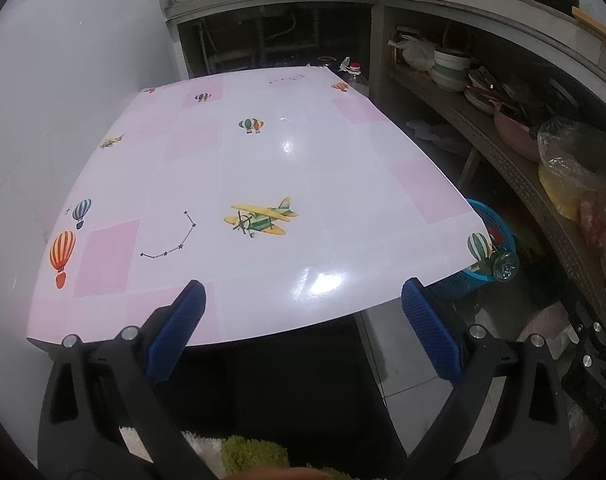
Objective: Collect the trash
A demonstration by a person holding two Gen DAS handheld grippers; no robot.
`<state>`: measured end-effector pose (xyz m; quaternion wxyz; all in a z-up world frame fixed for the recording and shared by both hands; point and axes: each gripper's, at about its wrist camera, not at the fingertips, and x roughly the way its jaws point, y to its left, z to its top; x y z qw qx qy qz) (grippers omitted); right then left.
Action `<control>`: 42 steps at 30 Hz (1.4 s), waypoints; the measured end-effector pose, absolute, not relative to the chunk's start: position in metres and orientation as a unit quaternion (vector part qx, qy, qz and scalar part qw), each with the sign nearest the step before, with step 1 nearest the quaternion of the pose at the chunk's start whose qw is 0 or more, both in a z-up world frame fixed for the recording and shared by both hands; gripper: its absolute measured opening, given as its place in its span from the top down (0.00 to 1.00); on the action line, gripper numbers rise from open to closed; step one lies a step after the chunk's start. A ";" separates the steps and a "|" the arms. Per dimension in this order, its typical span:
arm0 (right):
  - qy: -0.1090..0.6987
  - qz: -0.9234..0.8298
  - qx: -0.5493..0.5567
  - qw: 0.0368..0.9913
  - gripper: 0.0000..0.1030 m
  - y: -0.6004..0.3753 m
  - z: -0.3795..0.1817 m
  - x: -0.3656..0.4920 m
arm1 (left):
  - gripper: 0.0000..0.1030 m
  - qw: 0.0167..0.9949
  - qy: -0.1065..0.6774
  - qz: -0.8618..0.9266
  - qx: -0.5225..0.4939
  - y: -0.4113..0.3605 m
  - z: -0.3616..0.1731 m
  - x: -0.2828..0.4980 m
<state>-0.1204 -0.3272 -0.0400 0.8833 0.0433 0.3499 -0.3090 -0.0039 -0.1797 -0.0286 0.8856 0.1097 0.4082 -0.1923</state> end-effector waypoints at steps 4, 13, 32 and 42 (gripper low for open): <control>0.349 -0.307 0.041 0.884 0.06 -0.325 -0.038 -0.120 | 0.08 0.888 0.404 -0.192 0.109 -0.179 -0.028 -0.005; 0.349 -0.301 0.040 0.886 0.06 -0.323 -0.035 -0.119 | 0.08 0.890 0.398 -0.191 0.111 -0.178 -0.023 -0.005; 0.342 -0.294 0.043 0.891 0.06 -0.324 -0.028 -0.117 | 0.08 0.896 0.379 -0.164 0.164 -0.156 -0.022 -0.002; 0.341 -0.295 0.041 0.891 0.06 -0.332 -0.026 -0.122 | 0.08 0.893 0.382 -0.159 0.175 -0.152 -0.025 -0.005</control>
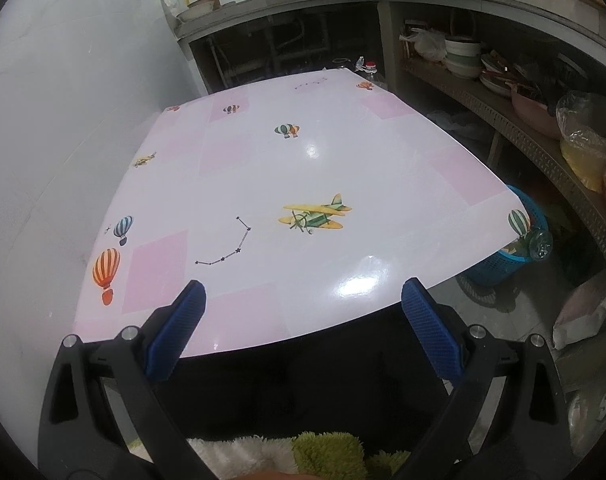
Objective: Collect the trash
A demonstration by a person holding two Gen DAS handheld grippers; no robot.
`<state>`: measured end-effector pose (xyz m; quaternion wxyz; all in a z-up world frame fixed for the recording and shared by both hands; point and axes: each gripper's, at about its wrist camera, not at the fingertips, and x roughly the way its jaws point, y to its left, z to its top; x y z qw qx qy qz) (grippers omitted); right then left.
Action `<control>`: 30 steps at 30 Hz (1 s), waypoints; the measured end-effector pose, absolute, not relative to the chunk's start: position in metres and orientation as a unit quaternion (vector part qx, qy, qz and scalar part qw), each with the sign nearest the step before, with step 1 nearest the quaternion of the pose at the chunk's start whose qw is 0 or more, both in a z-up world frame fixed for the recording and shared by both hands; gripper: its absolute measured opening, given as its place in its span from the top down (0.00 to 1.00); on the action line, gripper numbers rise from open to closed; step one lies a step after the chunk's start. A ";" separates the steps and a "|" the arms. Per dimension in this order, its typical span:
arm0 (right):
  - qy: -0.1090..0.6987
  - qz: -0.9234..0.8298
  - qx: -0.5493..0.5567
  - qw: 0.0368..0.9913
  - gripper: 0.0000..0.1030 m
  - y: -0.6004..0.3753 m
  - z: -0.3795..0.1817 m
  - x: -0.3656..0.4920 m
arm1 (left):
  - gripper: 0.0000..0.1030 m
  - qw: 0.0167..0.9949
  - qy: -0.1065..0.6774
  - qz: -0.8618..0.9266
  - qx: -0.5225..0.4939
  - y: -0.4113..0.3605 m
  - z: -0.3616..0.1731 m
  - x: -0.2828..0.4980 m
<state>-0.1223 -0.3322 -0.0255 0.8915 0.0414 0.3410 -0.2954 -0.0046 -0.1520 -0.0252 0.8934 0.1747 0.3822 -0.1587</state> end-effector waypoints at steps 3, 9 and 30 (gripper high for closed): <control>0.341 -0.296 0.042 0.891 0.06 -0.335 -0.025 -0.124 | 0.08 0.894 0.381 -0.158 0.176 -0.152 -0.025 -0.006; 0.341 -0.296 0.042 0.891 0.06 -0.337 -0.026 -0.125 | 0.08 0.894 0.380 -0.159 0.177 -0.153 -0.025 -0.008; 0.341 -0.299 0.036 0.891 0.06 -0.338 -0.026 -0.131 | 0.08 0.892 0.391 -0.172 0.150 -0.158 -0.023 -0.007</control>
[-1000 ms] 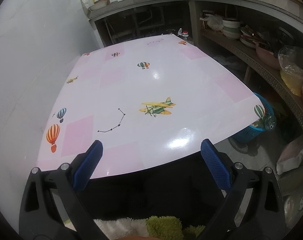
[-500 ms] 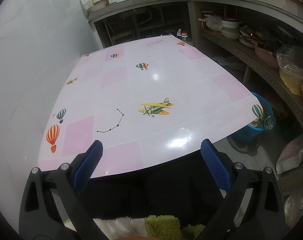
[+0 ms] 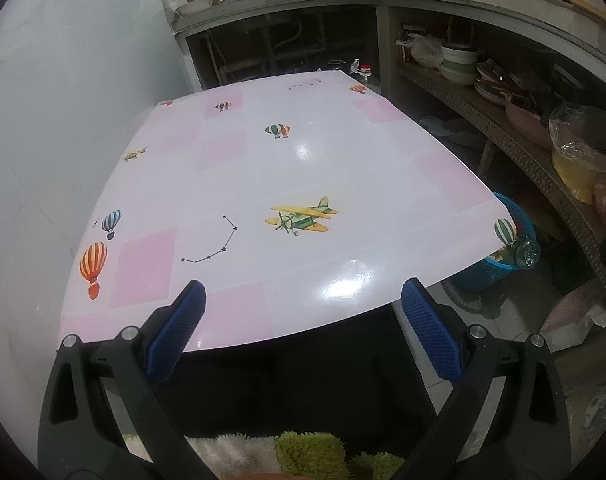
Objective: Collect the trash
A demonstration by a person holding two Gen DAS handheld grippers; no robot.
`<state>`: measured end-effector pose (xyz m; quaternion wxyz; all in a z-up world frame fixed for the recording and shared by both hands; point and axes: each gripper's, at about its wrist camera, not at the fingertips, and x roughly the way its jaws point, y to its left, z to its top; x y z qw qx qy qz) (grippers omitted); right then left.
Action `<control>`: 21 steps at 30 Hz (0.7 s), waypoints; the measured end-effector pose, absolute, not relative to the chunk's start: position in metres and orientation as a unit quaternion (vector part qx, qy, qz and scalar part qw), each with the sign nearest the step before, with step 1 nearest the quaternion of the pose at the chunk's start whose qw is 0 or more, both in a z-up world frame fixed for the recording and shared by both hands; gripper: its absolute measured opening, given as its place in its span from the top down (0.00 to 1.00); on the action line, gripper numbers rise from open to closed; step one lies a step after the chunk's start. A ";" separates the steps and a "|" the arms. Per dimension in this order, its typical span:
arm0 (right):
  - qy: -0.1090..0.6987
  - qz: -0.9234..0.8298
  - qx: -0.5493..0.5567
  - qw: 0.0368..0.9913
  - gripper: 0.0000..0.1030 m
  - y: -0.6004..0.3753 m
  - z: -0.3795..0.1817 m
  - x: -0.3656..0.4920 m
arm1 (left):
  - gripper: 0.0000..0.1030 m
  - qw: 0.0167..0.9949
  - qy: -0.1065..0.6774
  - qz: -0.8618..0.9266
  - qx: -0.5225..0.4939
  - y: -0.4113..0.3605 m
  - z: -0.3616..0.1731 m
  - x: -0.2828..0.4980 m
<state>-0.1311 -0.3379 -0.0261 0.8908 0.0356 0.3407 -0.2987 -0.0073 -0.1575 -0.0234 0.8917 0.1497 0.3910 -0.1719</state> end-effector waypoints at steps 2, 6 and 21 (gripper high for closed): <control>0.341 -0.299 0.035 0.891 0.06 -0.338 -0.026 -0.131 | 0.08 0.892 0.391 -0.171 0.148 -0.157 -0.023 -0.007; 0.341 -0.298 0.036 0.891 0.06 -0.338 -0.026 -0.131 | 0.08 0.892 0.391 -0.171 0.146 -0.158 -0.023 -0.006; 0.339 -0.297 0.032 0.892 0.06 -0.337 -0.025 -0.130 | 0.08 0.893 0.392 -0.169 0.140 -0.156 -0.022 -0.005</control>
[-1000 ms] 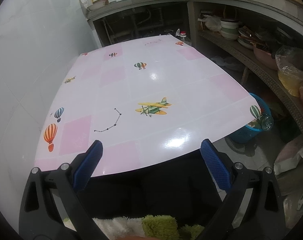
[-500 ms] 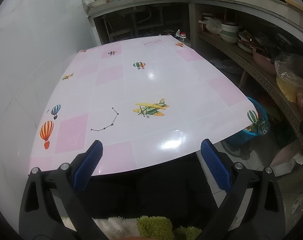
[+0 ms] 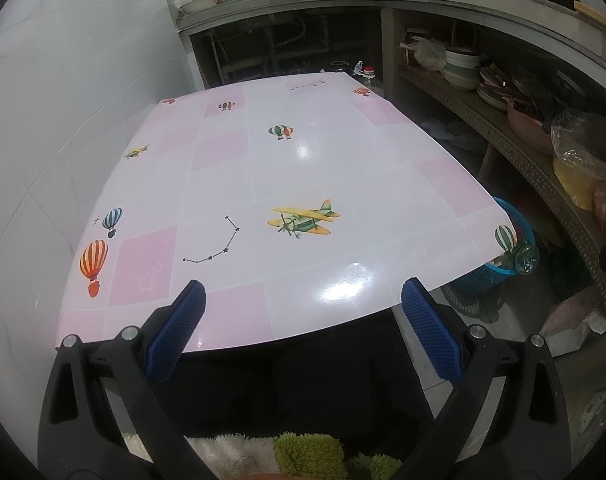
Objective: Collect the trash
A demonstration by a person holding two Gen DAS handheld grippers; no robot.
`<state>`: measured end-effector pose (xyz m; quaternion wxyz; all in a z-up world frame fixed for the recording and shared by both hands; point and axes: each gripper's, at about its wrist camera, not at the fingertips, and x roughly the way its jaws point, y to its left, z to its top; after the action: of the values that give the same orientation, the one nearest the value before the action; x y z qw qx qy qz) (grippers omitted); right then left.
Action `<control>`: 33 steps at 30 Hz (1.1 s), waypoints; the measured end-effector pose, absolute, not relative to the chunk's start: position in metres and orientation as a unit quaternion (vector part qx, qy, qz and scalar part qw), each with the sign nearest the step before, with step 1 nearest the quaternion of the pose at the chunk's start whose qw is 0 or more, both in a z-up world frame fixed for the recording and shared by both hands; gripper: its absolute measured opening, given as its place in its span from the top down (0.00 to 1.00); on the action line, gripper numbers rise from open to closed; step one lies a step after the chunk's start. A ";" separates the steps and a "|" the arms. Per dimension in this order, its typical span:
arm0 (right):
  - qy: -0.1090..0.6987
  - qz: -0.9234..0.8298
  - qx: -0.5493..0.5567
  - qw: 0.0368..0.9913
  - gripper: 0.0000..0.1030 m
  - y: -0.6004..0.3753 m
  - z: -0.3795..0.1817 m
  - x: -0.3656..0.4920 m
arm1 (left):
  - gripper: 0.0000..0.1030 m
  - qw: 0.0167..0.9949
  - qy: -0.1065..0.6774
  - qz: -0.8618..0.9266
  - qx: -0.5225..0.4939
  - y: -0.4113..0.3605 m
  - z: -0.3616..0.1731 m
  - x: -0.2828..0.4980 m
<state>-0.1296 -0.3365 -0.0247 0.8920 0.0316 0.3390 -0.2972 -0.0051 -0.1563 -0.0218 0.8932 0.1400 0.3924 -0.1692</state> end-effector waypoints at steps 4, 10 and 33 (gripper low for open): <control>0.339 -0.295 0.031 0.893 0.06 -0.337 -0.022 -0.129 | 0.08 0.894 0.391 -0.169 0.140 -0.156 -0.021 -0.005; 0.339 -0.295 0.030 0.893 0.06 -0.337 -0.021 -0.128 | 0.08 0.894 0.392 -0.169 0.139 -0.156 -0.021 -0.005; 0.339 -0.295 0.029 0.893 0.06 -0.335 -0.020 -0.127 | 0.08 0.894 0.392 -0.169 0.138 -0.155 -0.020 -0.004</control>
<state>-0.1271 -0.3349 -0.0204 0.8929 0.0293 0.3386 -0.2953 -0.0041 -0.1554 -0.0203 0.8937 0.1383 0.3918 -0.1695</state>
